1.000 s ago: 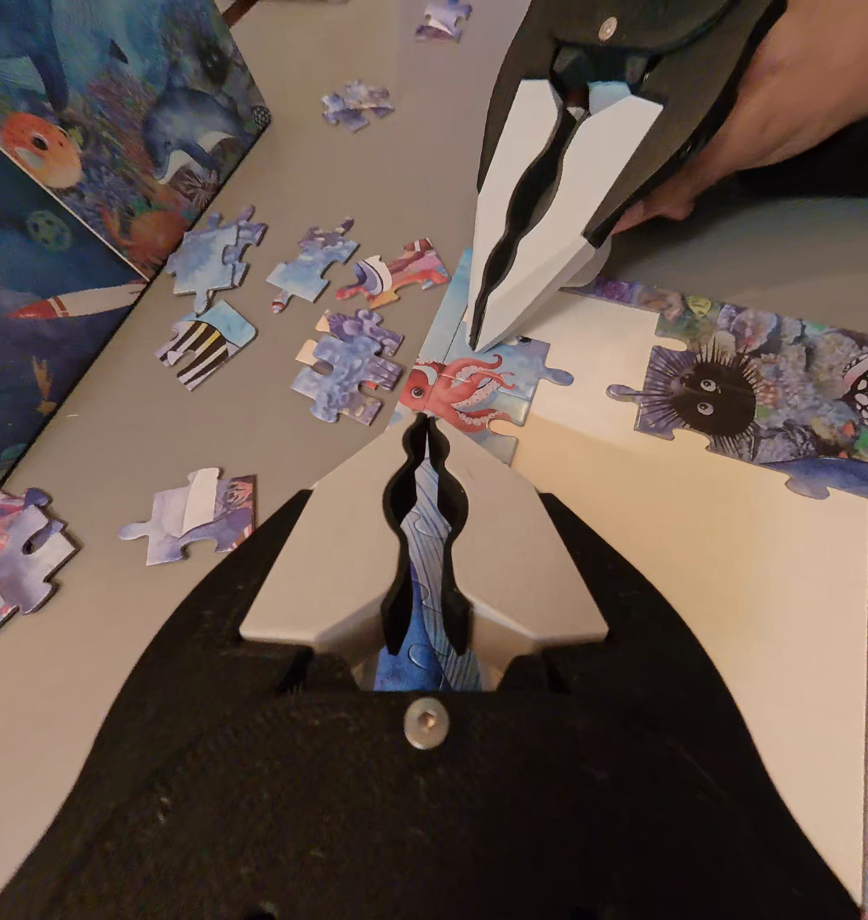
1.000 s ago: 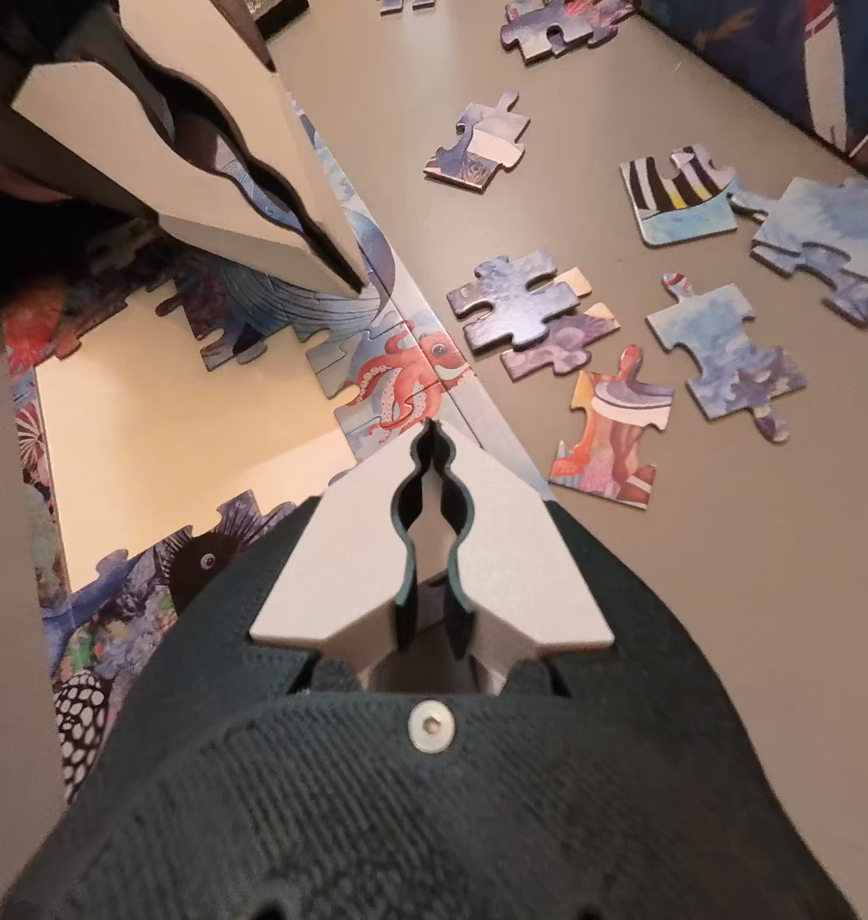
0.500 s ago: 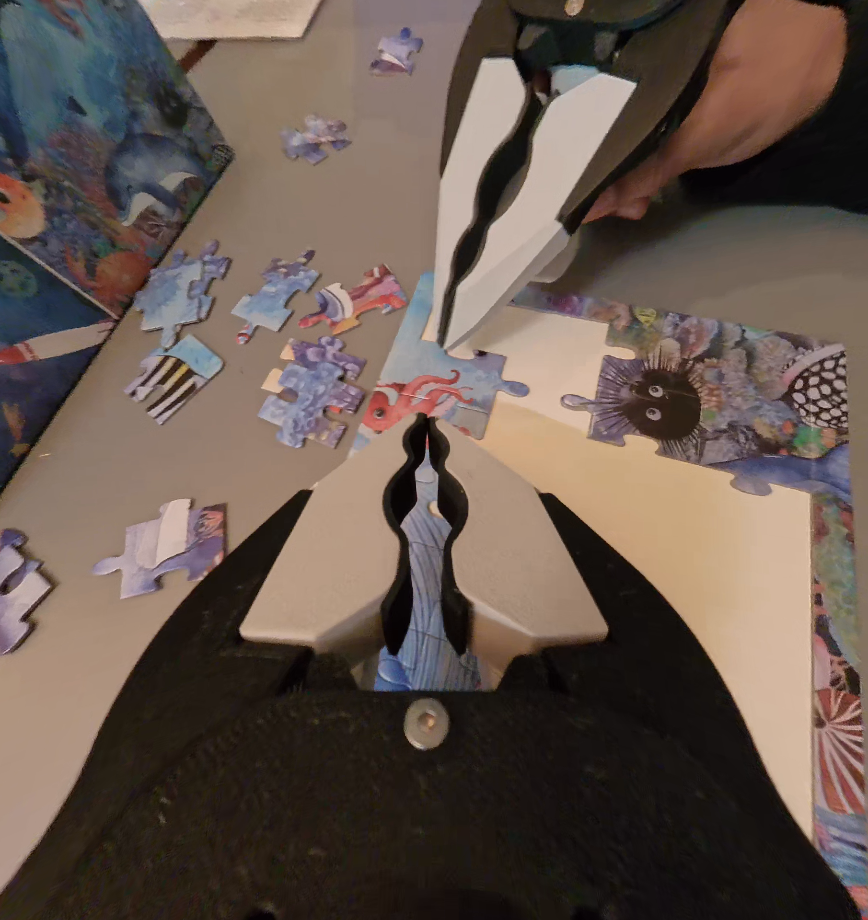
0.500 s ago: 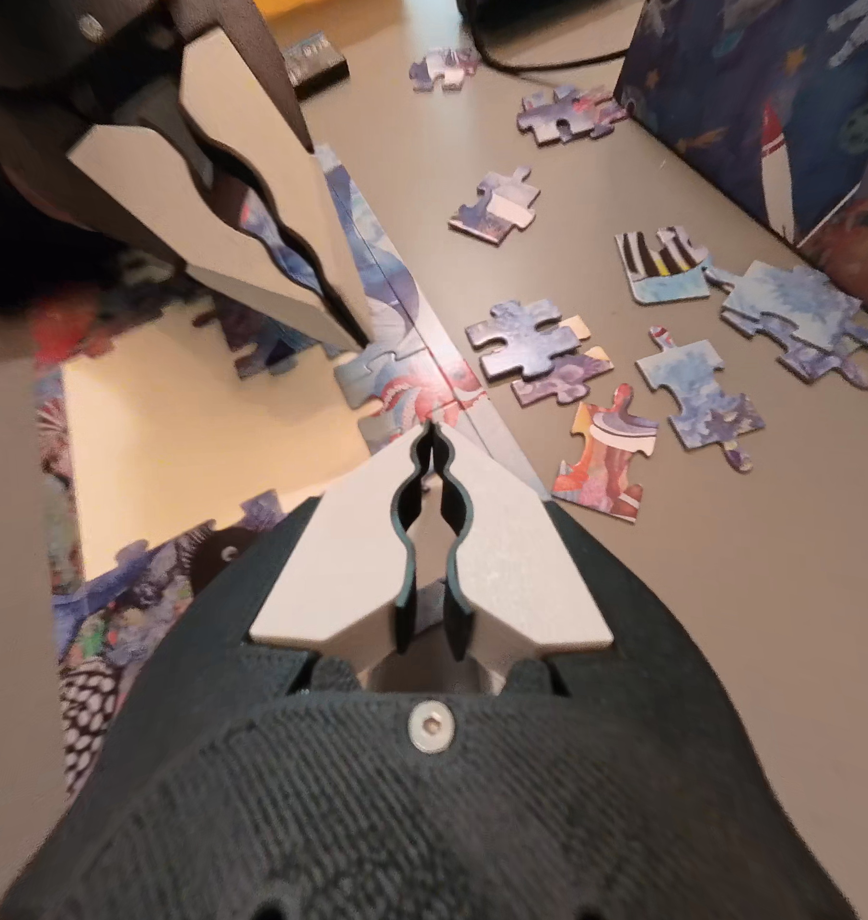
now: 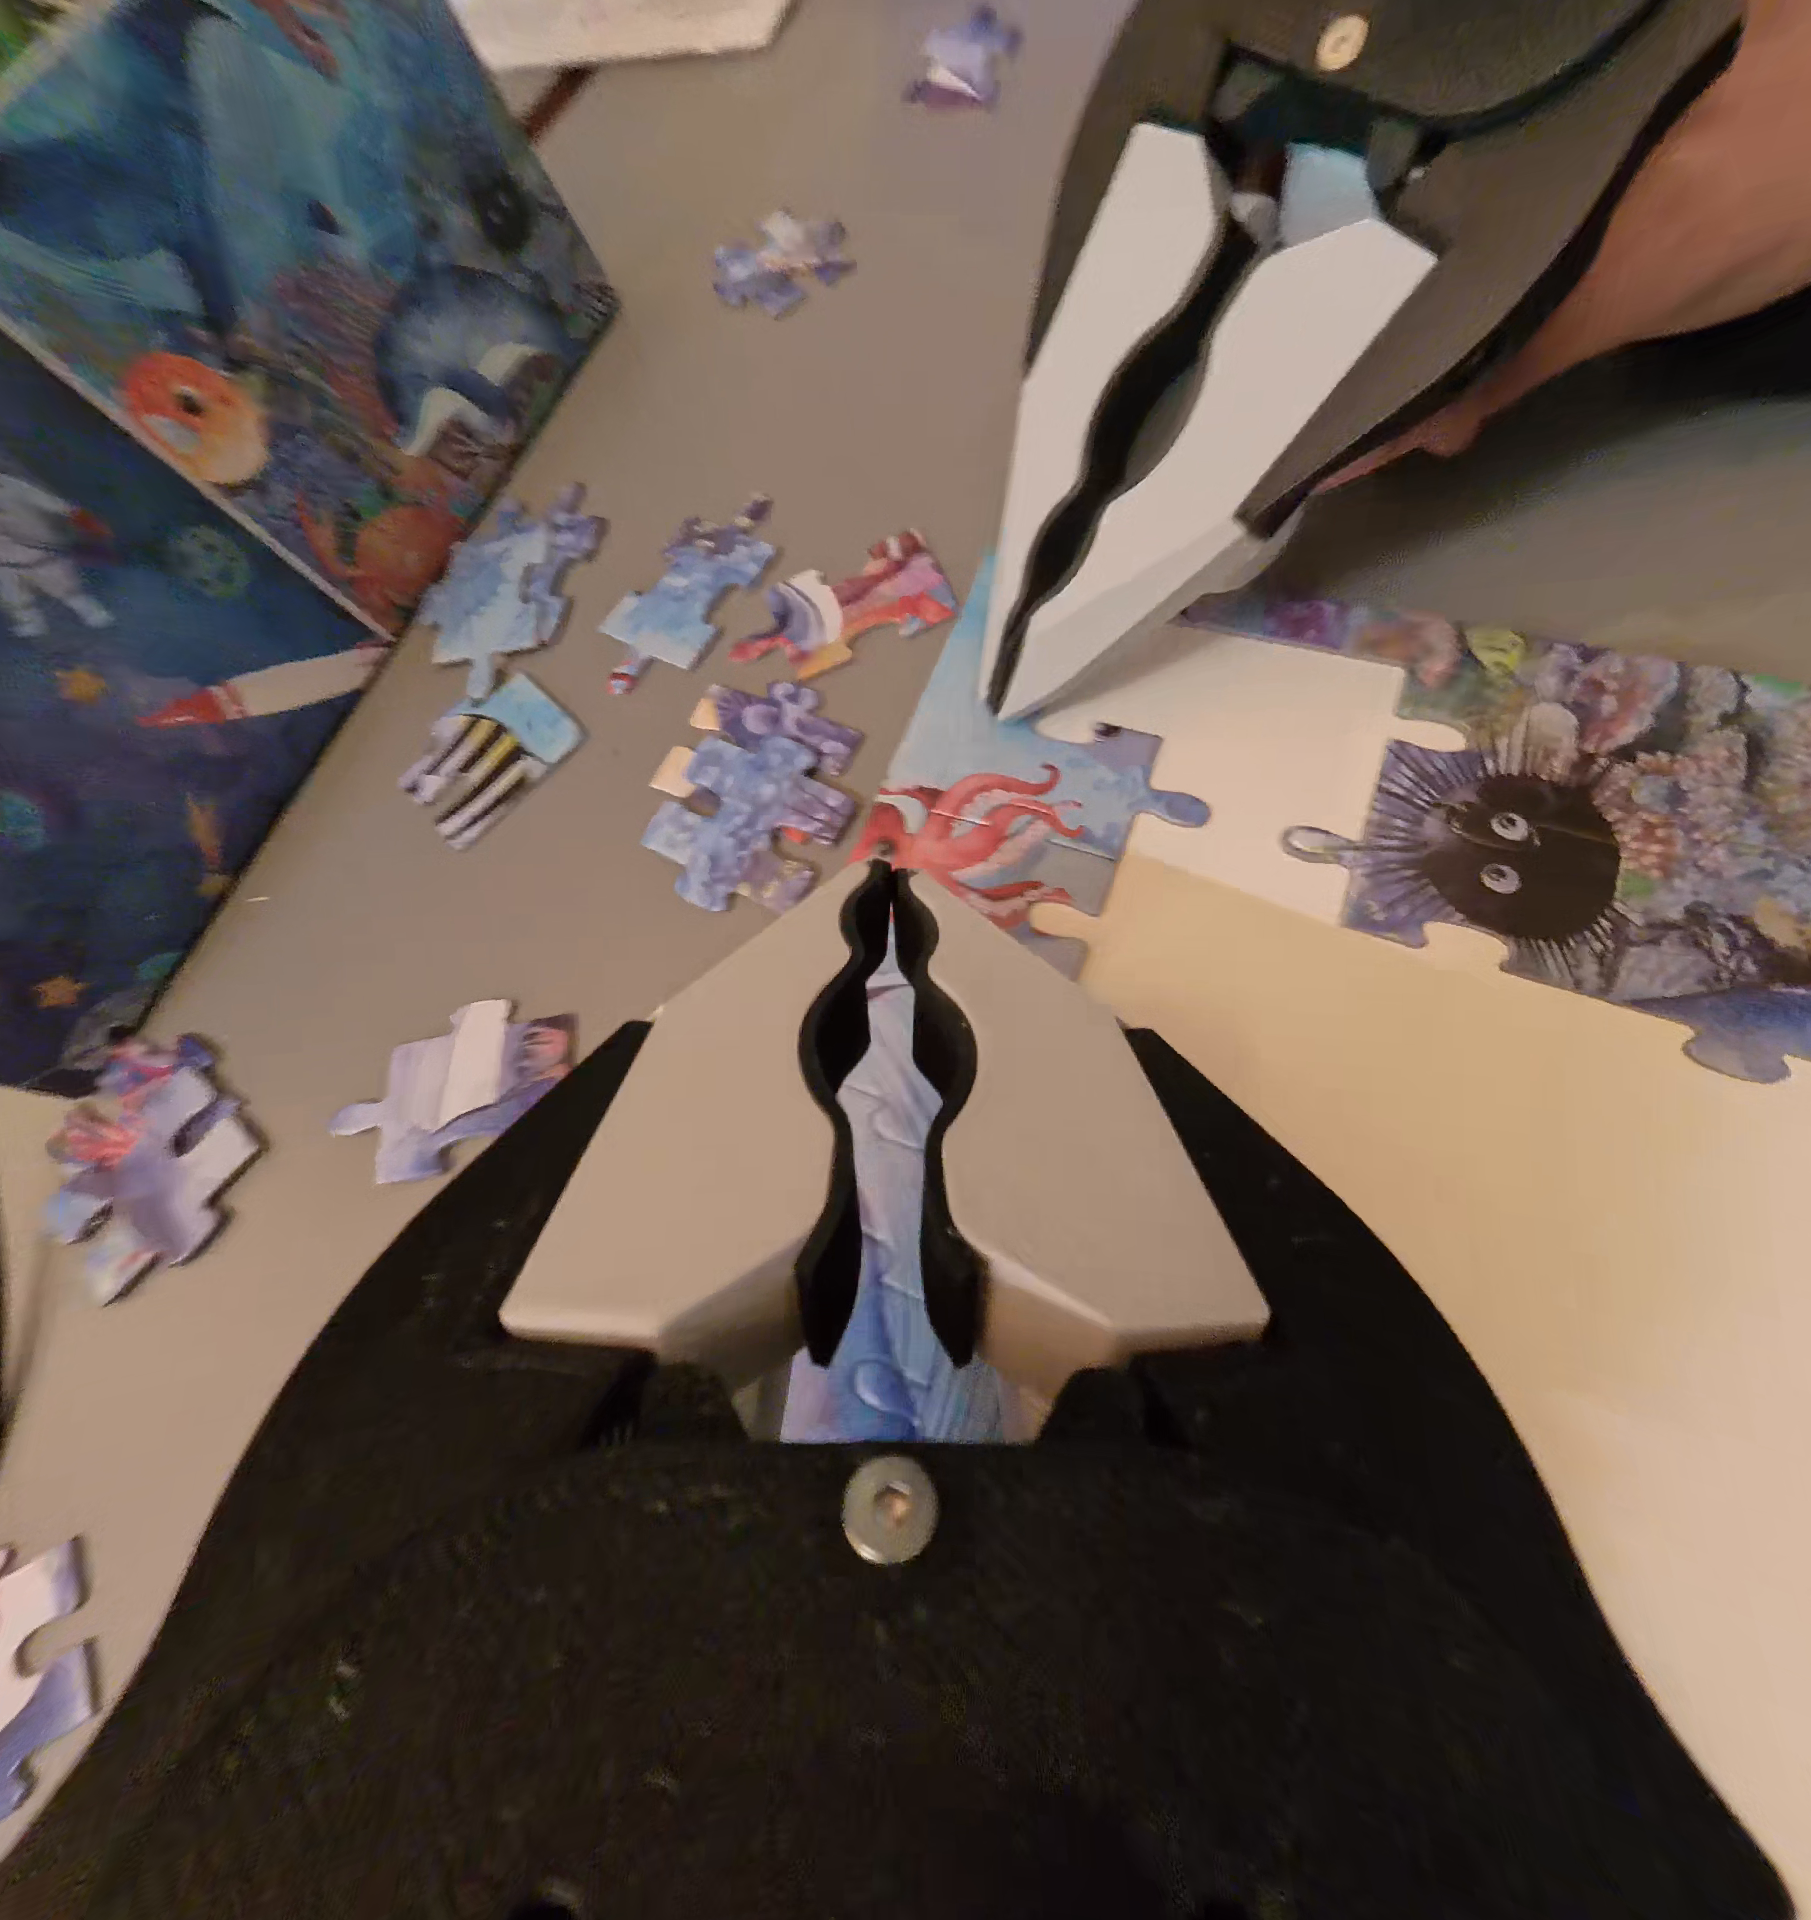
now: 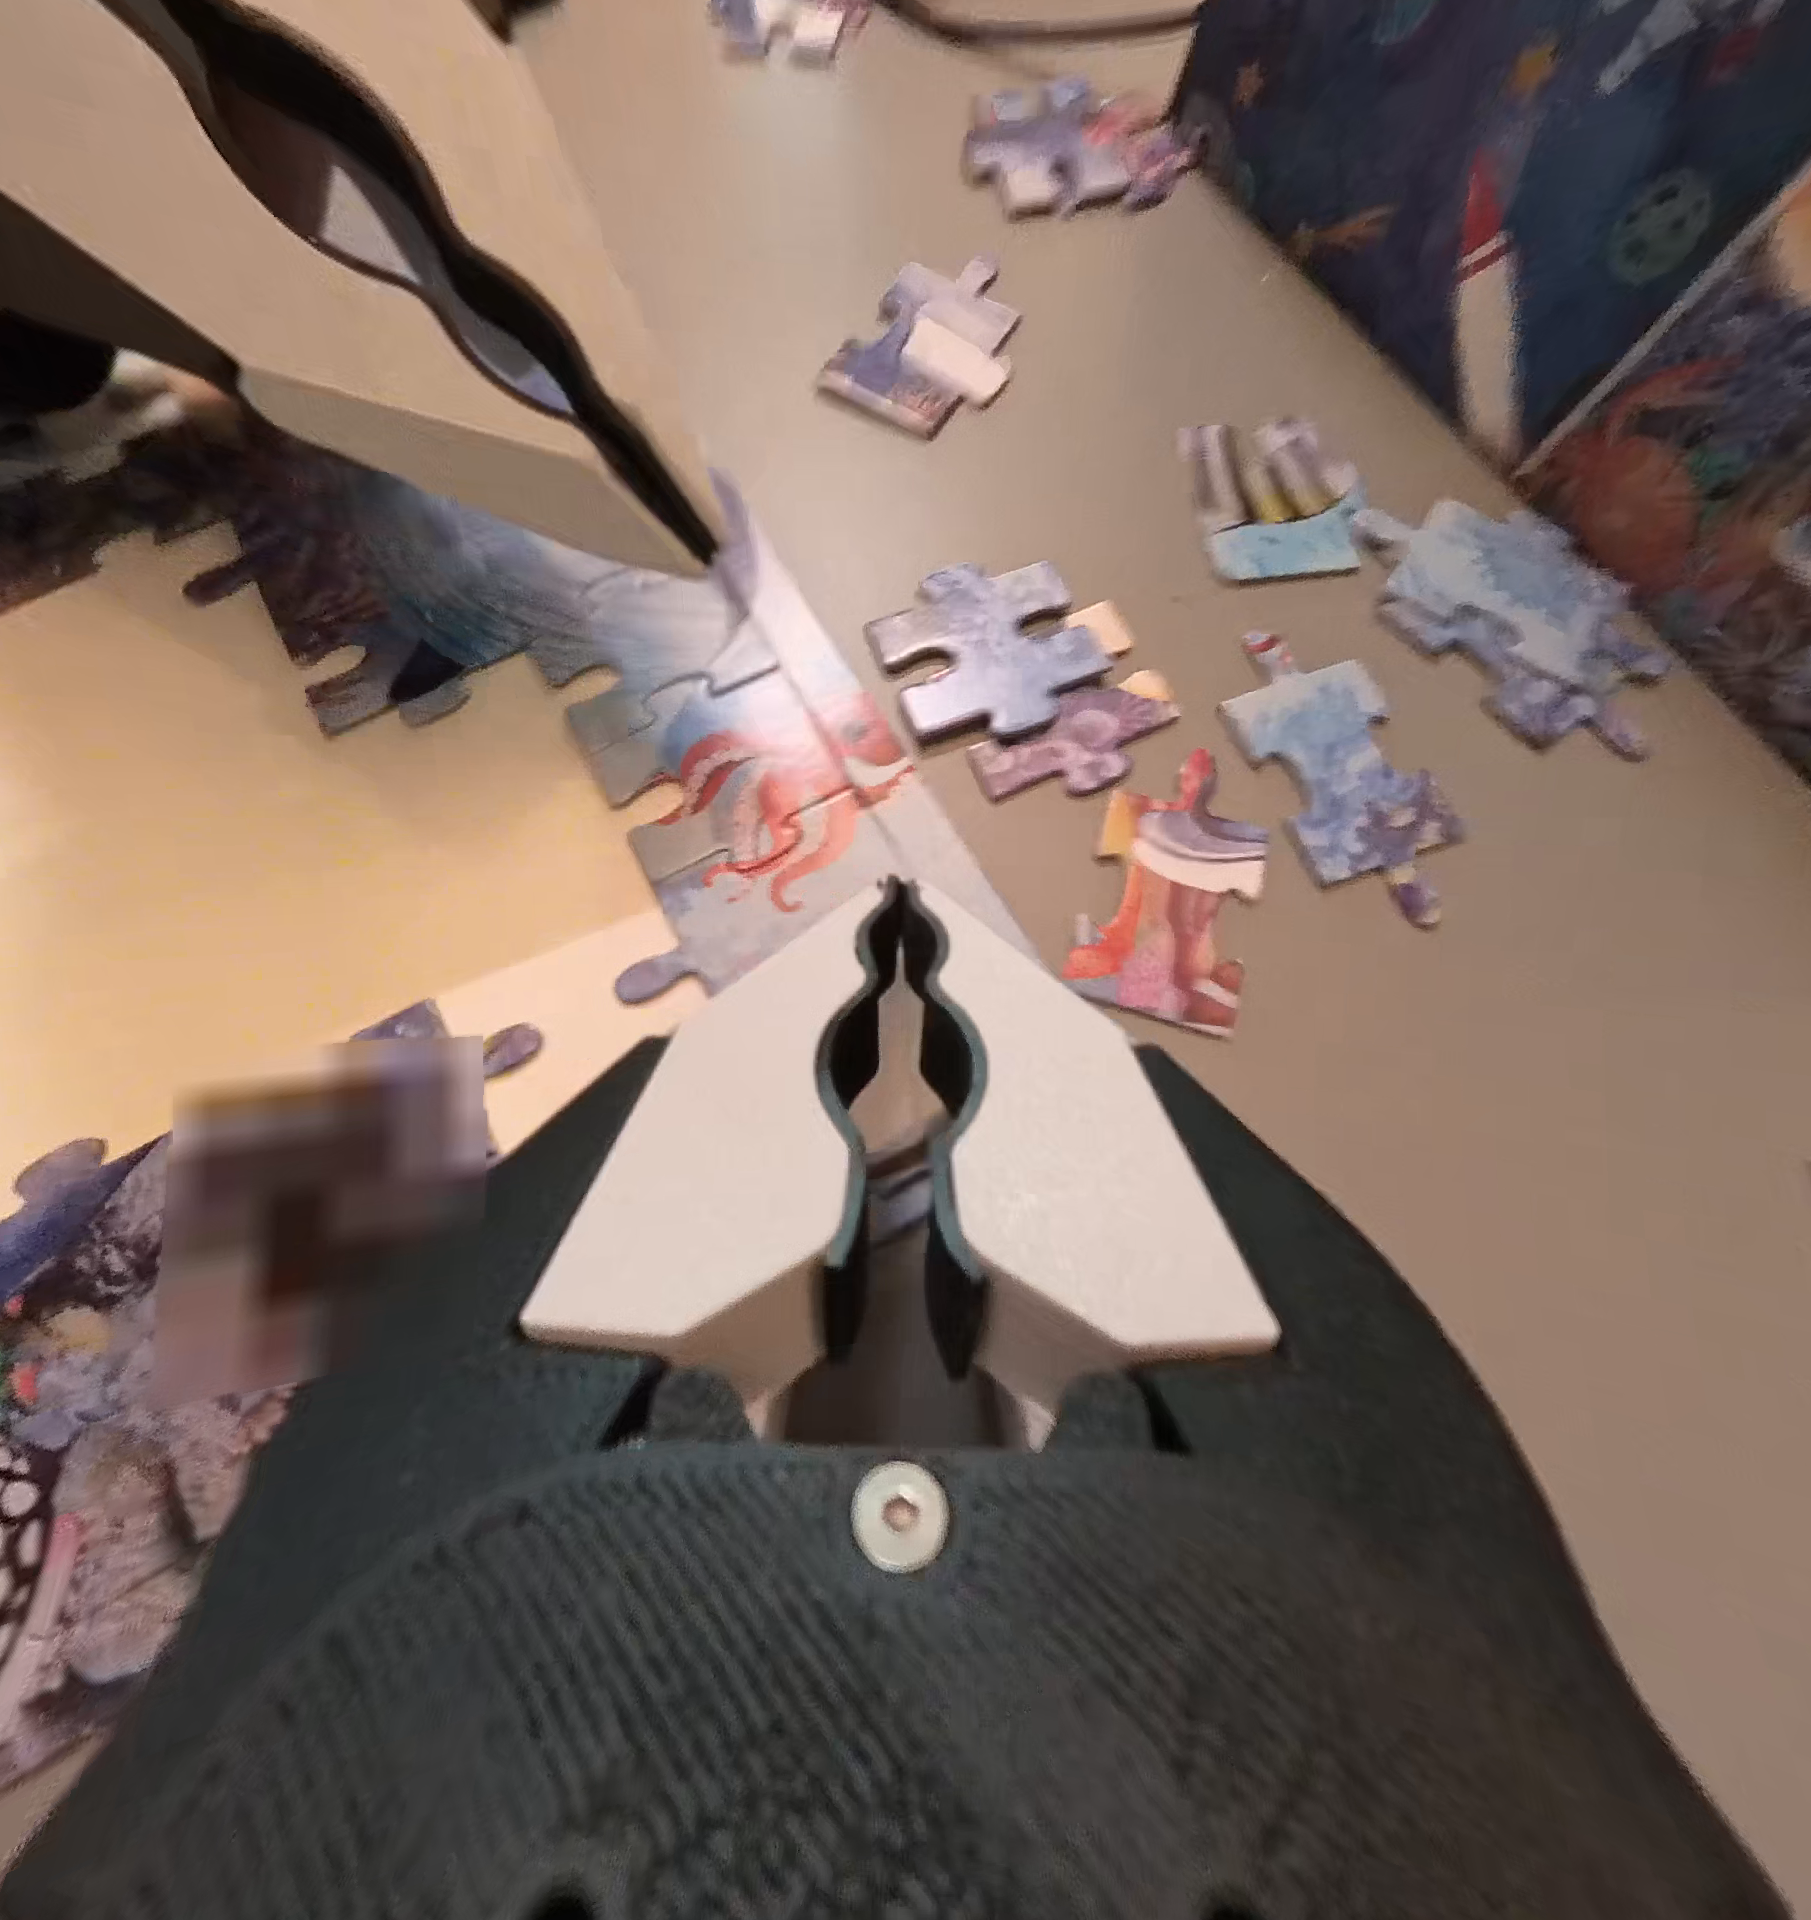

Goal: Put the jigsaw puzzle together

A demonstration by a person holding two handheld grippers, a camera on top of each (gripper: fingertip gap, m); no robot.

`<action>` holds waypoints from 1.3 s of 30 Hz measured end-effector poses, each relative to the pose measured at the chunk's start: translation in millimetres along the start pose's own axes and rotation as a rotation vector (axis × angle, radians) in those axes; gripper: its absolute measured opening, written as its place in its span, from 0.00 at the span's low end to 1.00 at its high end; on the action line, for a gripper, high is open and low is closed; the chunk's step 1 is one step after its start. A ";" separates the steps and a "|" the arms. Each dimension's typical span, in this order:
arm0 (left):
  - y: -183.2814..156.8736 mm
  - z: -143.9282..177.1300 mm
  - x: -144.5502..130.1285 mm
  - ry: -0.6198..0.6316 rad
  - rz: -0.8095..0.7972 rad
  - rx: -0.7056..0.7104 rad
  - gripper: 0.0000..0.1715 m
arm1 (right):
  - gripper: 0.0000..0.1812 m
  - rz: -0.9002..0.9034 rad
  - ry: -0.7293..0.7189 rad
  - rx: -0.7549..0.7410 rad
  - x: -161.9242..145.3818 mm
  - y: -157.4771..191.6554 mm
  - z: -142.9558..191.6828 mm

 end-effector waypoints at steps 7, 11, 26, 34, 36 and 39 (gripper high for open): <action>57.9 52.9 13.0 -0.166 -0.016 0.309 0.00 | 0.02 -0.122 -0.284 -0.238 2.9 -44.6 66.0; 93.6 94.0 6.8 -0.281 0.085 0.394 0.00 | 0.02 -0.140 -0.275 -0.350 -17.6 -67.0 81.3; 140.6 114.2 -29.0 -0.300 0.280 0.355 0.00 | 0.05 -0.286 -0.309 -0.338 -47.6 -86.6 78.7; 140.9 96.9 -39.2 -0.275 0.302 0.345 0.00 | 0.05 -0.276 -0.266 -0.390 -50.9 -79.6 81.5; 142.0 103.4 -37.1 -0.322 0.319 0.351 0.00 | 0.06 -0.274 -0.252 -0.402 -52.6 -77.5 82.9; 143.4 112.0 -36.1 -0.402 0.364 0.320 0.00 | 0.06 -0.281 -0.244 -0.402 -54.9 -73.3 85.4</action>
Point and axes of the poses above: each gripper's, where its closed fingertips meet, z back along the fingers, x out of its top, y = z × x across the jaws, the point moved 7 cm from there along z, back along the fingers, and after that the axes turned 14 degrees about z, right-handed, at the moved point
